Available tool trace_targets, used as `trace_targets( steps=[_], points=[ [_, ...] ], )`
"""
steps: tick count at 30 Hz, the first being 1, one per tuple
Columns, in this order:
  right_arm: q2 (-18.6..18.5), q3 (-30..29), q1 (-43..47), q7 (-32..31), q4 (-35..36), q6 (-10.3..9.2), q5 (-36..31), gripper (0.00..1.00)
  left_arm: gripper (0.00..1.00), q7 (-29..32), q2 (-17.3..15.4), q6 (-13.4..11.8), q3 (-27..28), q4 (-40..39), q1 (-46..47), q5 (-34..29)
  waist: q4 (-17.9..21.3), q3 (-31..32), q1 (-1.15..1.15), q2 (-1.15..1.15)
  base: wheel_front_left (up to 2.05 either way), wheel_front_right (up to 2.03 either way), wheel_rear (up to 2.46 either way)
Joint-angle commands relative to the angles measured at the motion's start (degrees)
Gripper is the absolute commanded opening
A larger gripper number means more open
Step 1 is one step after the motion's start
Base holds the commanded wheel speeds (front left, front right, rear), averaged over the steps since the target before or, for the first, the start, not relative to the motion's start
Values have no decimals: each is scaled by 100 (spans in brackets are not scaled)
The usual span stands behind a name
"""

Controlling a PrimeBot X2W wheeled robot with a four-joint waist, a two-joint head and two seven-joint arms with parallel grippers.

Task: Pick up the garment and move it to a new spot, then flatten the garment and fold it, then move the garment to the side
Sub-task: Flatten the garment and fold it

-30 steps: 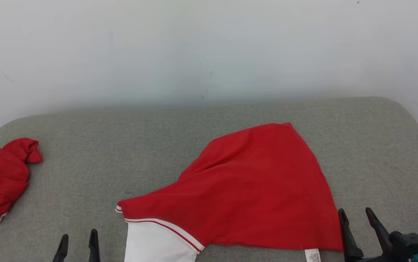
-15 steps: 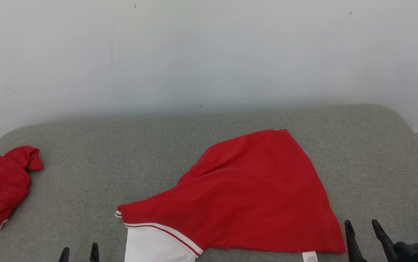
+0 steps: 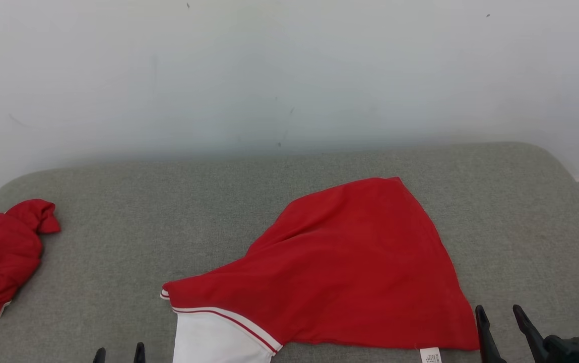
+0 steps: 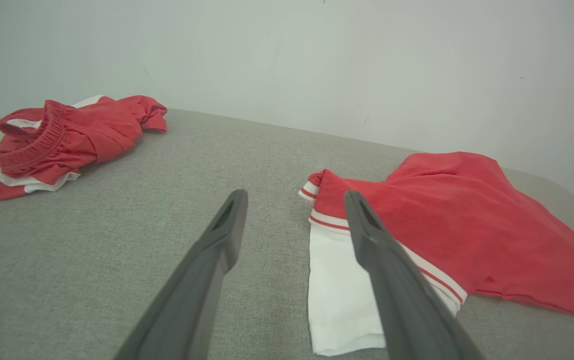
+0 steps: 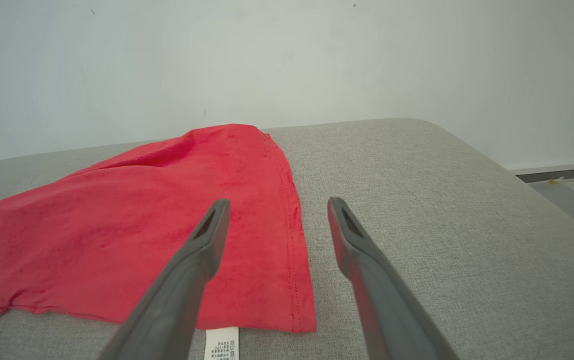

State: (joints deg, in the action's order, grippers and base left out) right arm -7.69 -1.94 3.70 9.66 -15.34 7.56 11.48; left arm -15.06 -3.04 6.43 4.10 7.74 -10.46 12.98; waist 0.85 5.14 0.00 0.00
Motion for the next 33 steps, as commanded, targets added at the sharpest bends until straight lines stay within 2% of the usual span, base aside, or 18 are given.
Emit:
trace_targets(
  steps=[1, 7, 16, 20, 24, 33],
  points=[
    [-4, -18, 7, 19, 18, -15, -26, 100, 100, -15, 8, 6, -39, 29, -10, -43, -2, -9, 0, 0, 0, 0, 0],
    [28, -229, -127, -273, -139, -15, -119, 100, 100, -14, 12, 45, -261, 412, 65, 116, -2, -102, 0, 0, 0, 0, 0],
    [85, -550, -734, -1019, -902, -15, -428, 100, 100, 27, 8, 76, -790, 2105, 975, 143, -16, -478, 0, 0, 0, 0, 0],
    [144, -680, -945, -1192, -1259, -15, -574, 100, 100, 40, 11, -94, -963, 2674, 1350, 257, -36, -642, 0, 0, 0, 0, 0],
    [167, -728, -1088, -1274, -1525, -15, -659, 100, 100, 28, 11, -132, -1104, 3013, 1593, 300, -58, -757, 0, 0, 0, 0, 0],
    [243, -486, -1425, -1590, -2317, -15, -624, 100, 100, 57, -5, -304, -1254, 3708, 1959, 523, -121, -951, 0, 0, 0, 0, 0]
  ],
)
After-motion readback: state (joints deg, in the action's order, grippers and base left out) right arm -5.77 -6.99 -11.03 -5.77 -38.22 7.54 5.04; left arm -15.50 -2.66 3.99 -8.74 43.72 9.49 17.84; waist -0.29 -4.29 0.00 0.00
